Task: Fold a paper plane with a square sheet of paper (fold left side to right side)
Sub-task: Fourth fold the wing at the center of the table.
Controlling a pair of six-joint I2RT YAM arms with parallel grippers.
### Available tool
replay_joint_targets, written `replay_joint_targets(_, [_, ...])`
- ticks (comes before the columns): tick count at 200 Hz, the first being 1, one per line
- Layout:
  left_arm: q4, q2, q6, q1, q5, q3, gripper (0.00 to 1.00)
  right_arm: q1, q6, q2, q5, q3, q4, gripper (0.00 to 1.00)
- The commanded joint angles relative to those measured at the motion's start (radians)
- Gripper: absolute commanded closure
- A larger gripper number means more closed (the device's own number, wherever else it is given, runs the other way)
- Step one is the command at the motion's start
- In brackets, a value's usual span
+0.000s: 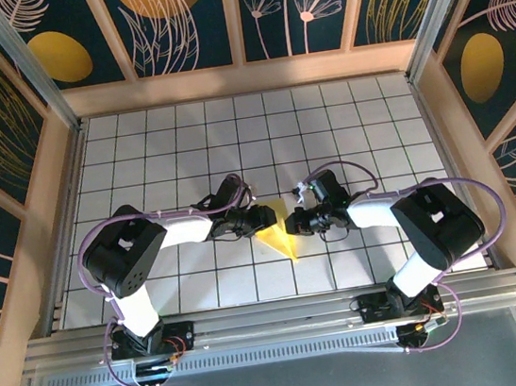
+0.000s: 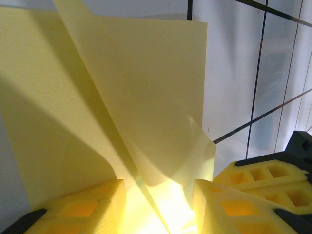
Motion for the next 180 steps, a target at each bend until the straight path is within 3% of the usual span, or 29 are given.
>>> replay_joint_targets(1, [-0.052, 0.033, 0.012, -0.004, -0.047, -0.026, 0.59, -0.004, -0.028, 0.018, 0.031, 0.027, -0.035, 1.00])
replay_joint_targets(180, [-0.052, 0.031, 0.011, -0.004, -0.048, -0.029, 0.58, -0.004, -0.046, 0.032, 0.069, 0.047, -0.076, 1.00])
